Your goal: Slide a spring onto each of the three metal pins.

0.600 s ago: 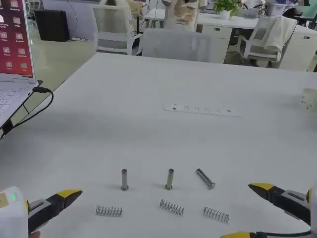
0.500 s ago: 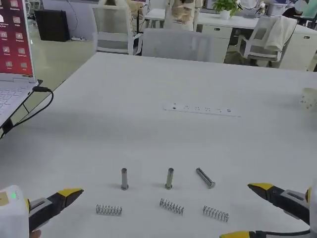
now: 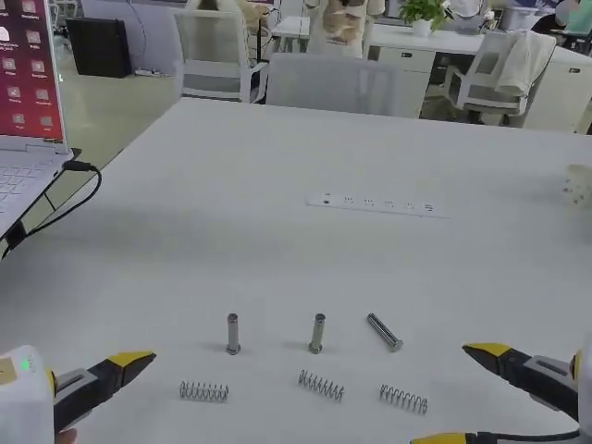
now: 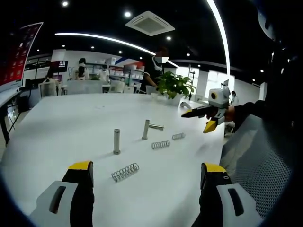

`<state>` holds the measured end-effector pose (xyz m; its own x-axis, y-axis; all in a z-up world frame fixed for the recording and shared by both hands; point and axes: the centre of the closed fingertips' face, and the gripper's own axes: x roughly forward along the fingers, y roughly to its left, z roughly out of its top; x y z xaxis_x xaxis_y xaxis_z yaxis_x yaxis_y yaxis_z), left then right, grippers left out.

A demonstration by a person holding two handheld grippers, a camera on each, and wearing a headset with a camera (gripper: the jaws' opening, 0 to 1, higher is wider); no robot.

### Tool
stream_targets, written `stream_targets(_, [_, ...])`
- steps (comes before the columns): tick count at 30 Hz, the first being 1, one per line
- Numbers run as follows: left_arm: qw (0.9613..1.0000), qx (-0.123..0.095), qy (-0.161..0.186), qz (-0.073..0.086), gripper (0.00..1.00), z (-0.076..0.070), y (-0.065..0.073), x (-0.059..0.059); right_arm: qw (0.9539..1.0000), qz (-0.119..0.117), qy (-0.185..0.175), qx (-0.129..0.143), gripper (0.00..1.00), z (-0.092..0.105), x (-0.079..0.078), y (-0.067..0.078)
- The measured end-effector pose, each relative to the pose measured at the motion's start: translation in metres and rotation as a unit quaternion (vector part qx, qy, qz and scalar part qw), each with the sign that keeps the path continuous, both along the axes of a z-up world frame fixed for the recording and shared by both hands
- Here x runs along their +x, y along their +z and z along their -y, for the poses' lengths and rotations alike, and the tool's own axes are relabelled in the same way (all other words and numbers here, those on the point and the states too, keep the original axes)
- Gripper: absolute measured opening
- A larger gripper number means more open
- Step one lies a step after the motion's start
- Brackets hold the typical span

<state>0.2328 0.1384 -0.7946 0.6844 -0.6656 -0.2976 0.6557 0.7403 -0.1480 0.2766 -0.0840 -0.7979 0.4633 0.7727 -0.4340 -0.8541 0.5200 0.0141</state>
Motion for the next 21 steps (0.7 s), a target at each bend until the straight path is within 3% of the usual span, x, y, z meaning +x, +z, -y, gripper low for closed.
stream_targets(21, [1.0000,0.001,-0.004,-0.003,0.91,0.0000,-0.0010,0.0000,1.0000,-0.003,0.000,-0.002,0.86,-0.0003,-0.0008,-0.0011])
